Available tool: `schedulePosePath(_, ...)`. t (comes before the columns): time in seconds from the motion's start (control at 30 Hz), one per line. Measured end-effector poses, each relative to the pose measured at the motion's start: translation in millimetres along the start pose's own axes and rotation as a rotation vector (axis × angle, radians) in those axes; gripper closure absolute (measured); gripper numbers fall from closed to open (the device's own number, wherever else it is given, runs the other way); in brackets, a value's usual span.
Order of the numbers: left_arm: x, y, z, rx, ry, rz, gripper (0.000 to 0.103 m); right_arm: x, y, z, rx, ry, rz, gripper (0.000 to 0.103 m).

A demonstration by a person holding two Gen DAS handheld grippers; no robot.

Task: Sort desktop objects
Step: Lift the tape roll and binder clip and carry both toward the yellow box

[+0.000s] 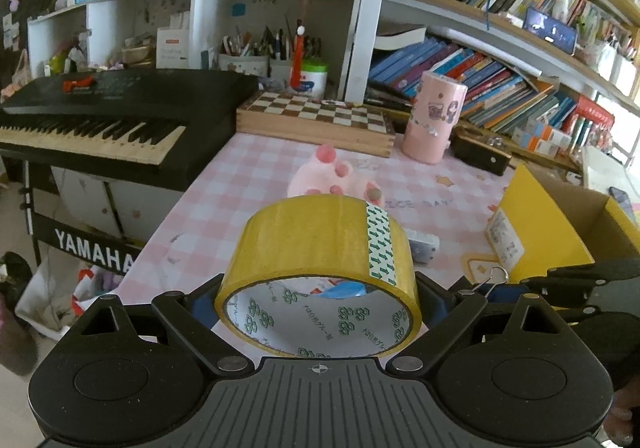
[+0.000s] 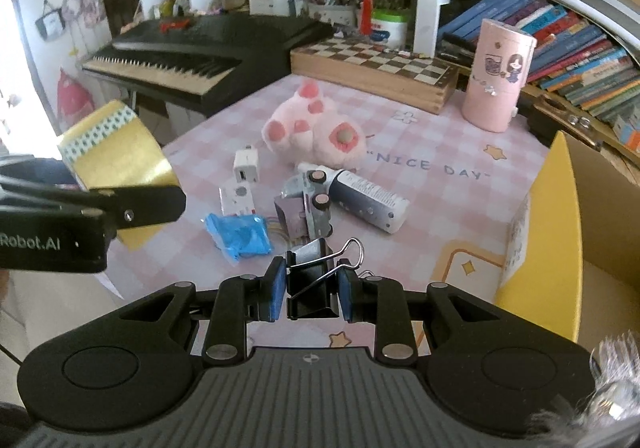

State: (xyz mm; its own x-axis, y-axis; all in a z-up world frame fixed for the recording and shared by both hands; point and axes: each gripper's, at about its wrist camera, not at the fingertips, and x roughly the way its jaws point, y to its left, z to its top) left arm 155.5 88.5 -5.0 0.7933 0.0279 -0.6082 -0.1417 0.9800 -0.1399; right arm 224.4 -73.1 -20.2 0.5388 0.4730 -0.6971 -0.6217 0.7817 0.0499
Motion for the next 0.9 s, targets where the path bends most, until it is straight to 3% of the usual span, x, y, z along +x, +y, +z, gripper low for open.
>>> schedulePosePath(0.3,-33.8,-0.1,-5.6,0.013,-0.024,-0.052,0.009,-42.8,5.8,-16.0,0.144,-0.029,-0.023,0.078)
schedulePosePath(0.73,-92.5,-10.9,-48.1,0.112,-0.037,-0.123,0.009,-89.1,51.8,-69.4,0.188,-0.024,-0.081,0.078)
schedulePosePath(0.9,-107.8,-12.8,-63.5,0.131,-0.005,-0.142,0.009,-106.4,66.1,-92.9,0.209,-0.014,-0.111,0.078)
